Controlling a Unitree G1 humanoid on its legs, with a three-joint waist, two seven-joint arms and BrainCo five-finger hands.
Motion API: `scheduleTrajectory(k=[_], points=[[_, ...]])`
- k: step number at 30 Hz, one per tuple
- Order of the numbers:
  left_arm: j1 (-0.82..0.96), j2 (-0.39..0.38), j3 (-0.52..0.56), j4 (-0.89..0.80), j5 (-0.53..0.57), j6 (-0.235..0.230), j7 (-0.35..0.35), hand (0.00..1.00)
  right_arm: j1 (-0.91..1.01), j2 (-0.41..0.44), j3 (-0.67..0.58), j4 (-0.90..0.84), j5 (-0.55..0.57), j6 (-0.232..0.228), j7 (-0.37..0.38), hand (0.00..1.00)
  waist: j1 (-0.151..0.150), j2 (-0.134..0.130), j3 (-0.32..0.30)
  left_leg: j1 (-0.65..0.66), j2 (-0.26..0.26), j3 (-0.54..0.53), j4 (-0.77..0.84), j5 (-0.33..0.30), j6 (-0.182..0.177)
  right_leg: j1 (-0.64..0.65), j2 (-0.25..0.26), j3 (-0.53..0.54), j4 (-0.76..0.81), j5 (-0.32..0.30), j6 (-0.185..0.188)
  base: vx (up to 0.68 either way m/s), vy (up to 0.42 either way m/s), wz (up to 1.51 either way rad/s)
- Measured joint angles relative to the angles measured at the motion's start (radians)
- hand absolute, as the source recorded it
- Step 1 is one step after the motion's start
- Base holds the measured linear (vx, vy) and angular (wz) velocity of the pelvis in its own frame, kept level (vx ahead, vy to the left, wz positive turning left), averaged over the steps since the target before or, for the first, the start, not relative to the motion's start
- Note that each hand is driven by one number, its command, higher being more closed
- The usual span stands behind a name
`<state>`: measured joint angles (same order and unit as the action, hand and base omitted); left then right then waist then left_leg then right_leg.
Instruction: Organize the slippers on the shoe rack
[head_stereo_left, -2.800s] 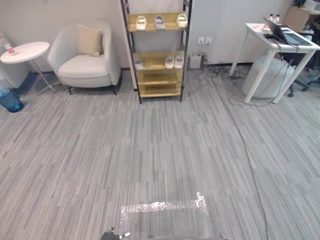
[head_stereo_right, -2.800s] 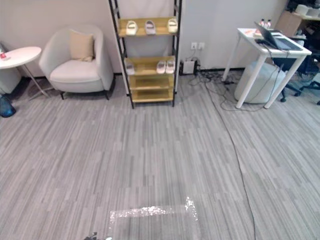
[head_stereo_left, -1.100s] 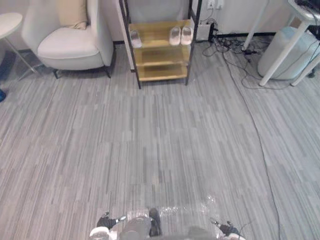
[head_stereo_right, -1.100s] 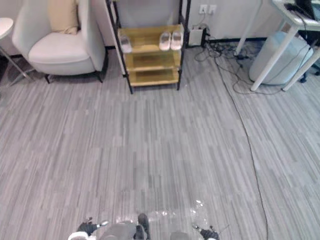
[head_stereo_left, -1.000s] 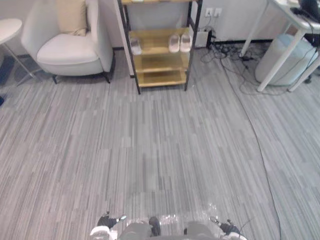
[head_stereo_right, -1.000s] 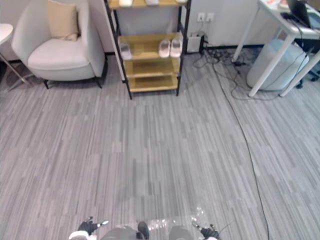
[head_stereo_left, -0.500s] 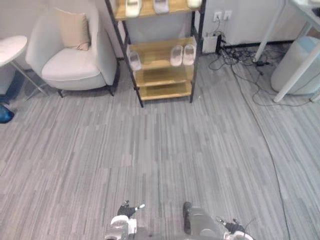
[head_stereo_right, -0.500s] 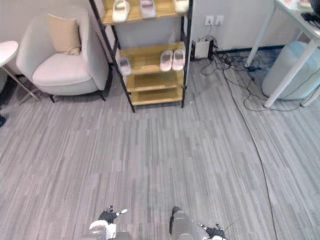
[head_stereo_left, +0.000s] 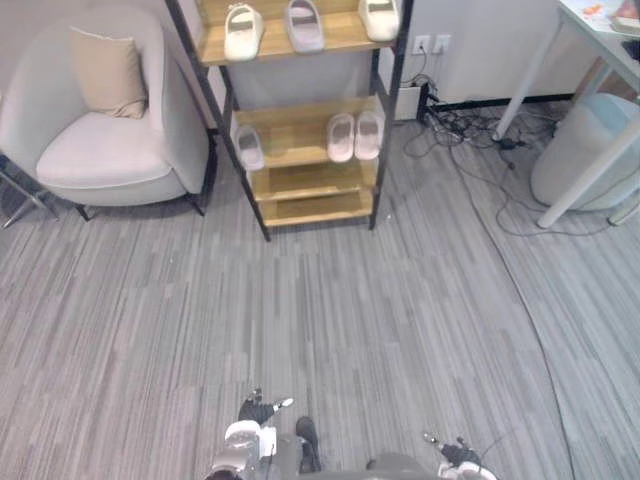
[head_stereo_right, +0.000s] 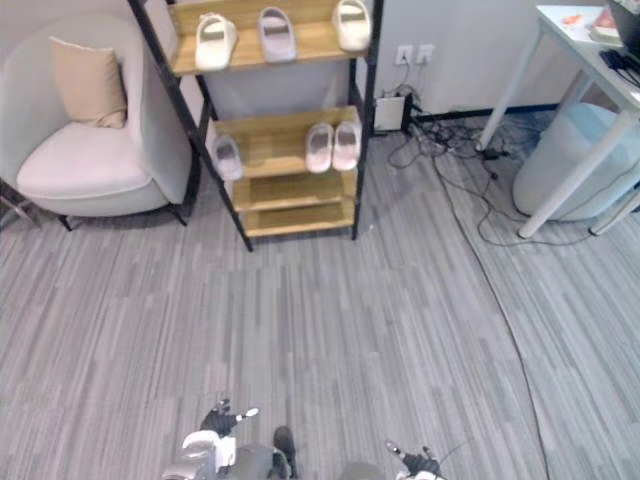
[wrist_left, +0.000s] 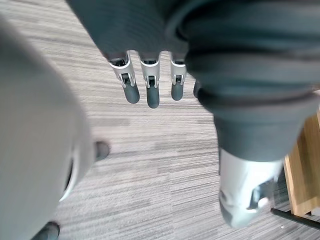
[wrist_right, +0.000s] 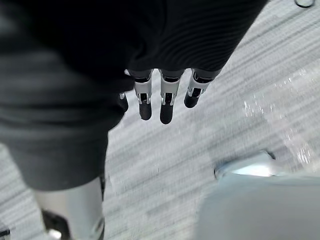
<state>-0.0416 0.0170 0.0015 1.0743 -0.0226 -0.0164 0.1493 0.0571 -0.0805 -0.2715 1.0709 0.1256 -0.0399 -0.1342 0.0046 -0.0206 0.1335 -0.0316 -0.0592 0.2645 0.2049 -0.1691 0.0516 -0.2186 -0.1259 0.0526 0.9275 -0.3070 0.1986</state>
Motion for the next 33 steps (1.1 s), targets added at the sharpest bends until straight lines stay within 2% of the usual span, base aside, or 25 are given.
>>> scheduleTrajectory(k=[2,3,5,6,8,9,10,11,12,13,14,15,16,17,19,21,22,24,25,26,27,28,30,32,33], points=[[0.000,0.002,-0.004,0.008,0.000,0.004,0.001,0.00,0.000,-0.012,0.001,0.000,-0.001,-0.001,0.001,0.00,0.001,0.020,0.009,0.122,0.016,-0.011,-0.058,-0.003,0.002,-0.021,0.002,-0.051,0.058,-0.040,-0.089,0.51,-0.003,-0.05],[-0.003,0.008,-0.022,0.023,-0.001,0.005,0.002,0.00,-0.002,-0.018,0.001,-0.001,-0.002,-0.005,0.001,0.00,-0.006,0.040,0.010,0.172,0.038,-0.018,-0.080,-0.003,0.001,-0.046,0.007,-0.103,0.005,-0.061,-0.128,0.53,-0.078,0.04],[-0.012,0.013,-0.023,0.026,-0.001,0.005,0.002,0.00,-0.012,-0.021,0.001,-0.002,-0.006,-0.011,0.003,0.00,-0.013,0.047,0.010,0.194,0.075,-0.025,-0.082,-0.003,0.001,-0.110,0.028,-0.147,-0.160,-0.057,-0.140,0.44,-0.123,0.14],[-0.021,0.014,-0.027,0.028,-0.001,0.005,0.002,0.00,-0.021,-0.023,0.002,0.002,-0.006,-0.010,0.003,0.00,-0.016,0.050,0.017,0.205,0.101,-0.032,-0.083,-0.002,0.001,-0.158,0.054,-0.152,-0.318,-0.002,-0.155,0.35,-0.145,0.20],[-0.025,0.016,-0.040,0.029,-0.001,0.005,0.001,0.00,-0.019,-0.022,0.003,0.007,-0.006,-0.009,0.003,0.00,-0.024,0.043,0.028,0.229,0.112,-0.050,-0.087,-0.002,-0.003,-0.169,0.069,-0.142,-0.518,0.122,-0.151,0.50,-0.240,0.28],[-0.019,0.027,-0.046,0.038,0.000,0.004,0.000,0.00,-0.001,-0.014,0.002,0.014,-0.005,-0.007,0.002,0.00,-0.025,0.004,0.025,0.267,0.097,-0.074,-0.098,0.000,-0.049,-0.143,0.056,-0.115,-0.713,0.281,-0.139,0.66,-0.332,0.39],[-0.018,0.013,-0.057,0.061,0.000,0.005,-0.001,0.00,0.010,-0.019,0.001,0.035,-0.005,-0.006,0.001,0.00,-0.032,0.030,0.038,0.315,0.116,-0.115,-0.097,-0.022,-0.099,-0.127,0.069,-0.131,-0.667,0.384,-0.210,0.66,-0.315,0.32],[-0.018,0.000,-0.056,0.068,0.000,0.004,-0.007,0.00,-0.005,-0.038,-0.002,0.045,-0.006,0.000,-0.001,0.00,-0.036,0.060,0.039,0.307,0.142,-0.119,-0.065,-0.004,-0.130,-0.140,0.083,-0.140,-0.600,0.330,-0.227,0.51,-0.244,0.18],[-0.023,-0.002,-0.055,0.067,0.001,0.004,-0.008,0.00,-0.011,-0.040,-0.004,0.046,-0.006,0.001,-0.001,0.00,-0.037,0.065,0.046,0.305,0.145,-0.126,-0.047,0.009,-0.147,-0.142,0.082,-0.145,-0.575,0.307,-0.229,0.48,-0.237,0.17],[-0.029,-0.008,-0.030,0.060,0.001,0.002,-0.008,0.00,-0.015,-0.040,-0.016,0.043,-0.006,0.000,0.000,0.00,-0.041,0.070,0.046,0.268,0.160,-0.142,0.055,0.050,-0.202,-0.129,0.081,-0.159,-0.533,0.248,-0.246,0.47,-0.257,0.27],[-0.028,-0.019,0.010,0.048,0.001,0.002,-0.007,0.00,-0.013,-0.038,-0.018,0.037,-0.004,0.001,-0.001,0.00,-0.046,0.069,0.048,0.209,0.181,-0.149,0.214,0.094,-0.236,-0.091,0.082,-0.169,-0.529,0.210,-0.254,0.45,-0.256,0.33],[-0.027,-0.024,0.023,0.041,0.001,0.002,-0.007,0.00,-0.010,-0.036,-0.010,0.031,-0.004,0.000,-0.002,0.00,-0.046,0.067,0.049,0.170,0.195,-0.153,0.300,0.118,-0.239,-0.073,0.080,-0.176,-0.533,0.198,-0.256,0.39,-0.219,0.32],[-0.021,-0.037,0.044,0.012,0.001,0.001,-0.007,0.00,0.007,-0.027,0.019,-0.004,-0.003,0.000,-0.004,0.00,-0.039,0.057,0.056,0.065,0.232,-0.148,0.553,0.105,-0.242,-0.014,0.084,-0.184,-0.544,0.163,-0.268,0.27,-0.148,0.10],[-0.011,-0.044,0.049,-0.011,0.000,0.000,-0.008,0.00,0.007,-0.027,0.041,-0.027,-0.003,0.000,-0.007,0.00,-0.026,0.056,0.057,0.007,0.263,-0.100,0.683,0.059,-0.217,0.039,0.088,-0.184,-0.548,0.139,-0.278,0.32,-0.156,-0.04],[-0.006,-0.044,0.048,-0.043,0.000,-0.002,-0.007,0.00,0.004,-0.014,0.047,-0.054,0.001,-0.008,-0.007,0.00,-0.010,0.037,0.062,-0.077,0.286,-0.019,0.695,-0.018,-0.162,0.108,0.086,-0.182,-0.562,0.102,-0.281,0.32,-0.120,-0.14],[-0.006,-0.047,0.044,-0.051,-0.001,-0.008,-0.008,0.00,0.004,-0.002,0.043,-0.072,0.003,-0.010,-0.007,0.00,-0.004,0.034,0.060,-0.126,0.268,0.042,0.557,-0.049,-0.143,0.150,0.077,-0.177,-0.582,0.073,-0.271,0.28,-0.021,-0.02],[-0.006,-0.047,0.038,-0.055,-0.001,-0.012,-0.008,0.00,0.002,0.002,0.042,-0.073,0.003,-0.009,-0.006,0.00,-0.004,0.036,0.059,-0.146,0.234,0.063,0.408,-0.055,-0.136,0.171,0.066,-0.174,-0.590,0.060,-0.254,0.28,0.056,-0.04],[-0.002,-0.050,0.023,-0.053,-0.001,-0.014,-0.007,0.00,0.001,-0.003,0.036,-0.069,0.003,-0.007,-0.004,0.00,-0.002,0.049,0.051,-0.158,0.163,0.041,0.122,-0.008,-0.154,0.207,0.059,-0.159,-0.614,0.035,-0.234,0.39,0.137,-0.10],[-0.005,-0.050,0.007,-0.048,0.000,-0.014,-0.007,0.00,0.000,-0.011,0.035,-0.059,0.002,-0.008,-0.004,0.00,0.001,0.071,0.043,-0.163,0.137,-0.002,-0.004,0.045,-0.181,0.224,0.071,-0.147,-0.636,0.025,-0.210,0.40,0.193,-0.36],[-0.005,-0.047,0.000,-0.045,0.000,-0.015,-0.006,0.00,-0.005,-0.028,0.038,-0.032,0.001,-0.007,-0.004,0.00,0.010,0.080,0.036,-0.175,0.129,-0.032,-0.016,0.114,-0.161,0.232,0.076,-0.132,-0.637,0.006,-0.185,0.45,0.241,-0.59],[-0.006,-0.038,-0.002,-0.034,0.000,-0.015,-0.006,0.00,-0.013,-0.030,0.039,-0.013,0.000,0.000,-0.004,0.00,0.011,0.071,0.034,-0.166,0.109,-0.041,-0.011,0.151,-0.069,0.254,0.068,-0.104,-0.635,-0.010,-0.165,0.37,0.202,-0.48],[-0.008,-0.029,-0.002,-0.014,0.000,-0.012,-0.006,0.00,-0.018,-0.022,0.039,0.000,0.000,0.000,-0.003,0.00,0.008,0.059,0.017,-0.157,0.083,-0.033,-0.009,0.141,-0.047,0.262,0.043,-0.091,-0.632,-0.024,-0.152,0.52,0.216,-0.27],[-0.016,-0.013,-0.037,0.004,0.001,-0.008,-0.007,0.00,-0.010,-0.014,0.037,0.017,-0.004,0.003,-0.001,0.00,0.002,0.015,-0.002,-0.134,0.037,0.002,-0.009,0.115,-0.012,0.248,-0.003,-0.049,-0.584,-0.024,-0.130,0.52,0.180,-0.09],[-0.017,0.001,-0.074,0.016,0.001,-0.007,-0.009,0.00,-0.012,-0.009,0.036,0.019,-0.008,0.004,-0.001,0.00,0.002,0.015,-0.003,-0.098,0.021,0.002,-0.021,0.100,0.009,0.232,-0.014,-0.023,-0.505,0.002,-0.085,0.43,0.177,-0.08],[-0.014,0.008,-0.098,0.021,0.001,-0.004,-0.010,0.00,-0.019,-0.003,0.034,0.019,-0.010,0.006,0.001,0.00,0.003,0.016,-0.002,-0.048,0.014,-0.001,-0.042,0.091,0.024,0.210,-0.023,-0.012,-0.397,0.020,-0.065,0.45,0.158,-0.06]])
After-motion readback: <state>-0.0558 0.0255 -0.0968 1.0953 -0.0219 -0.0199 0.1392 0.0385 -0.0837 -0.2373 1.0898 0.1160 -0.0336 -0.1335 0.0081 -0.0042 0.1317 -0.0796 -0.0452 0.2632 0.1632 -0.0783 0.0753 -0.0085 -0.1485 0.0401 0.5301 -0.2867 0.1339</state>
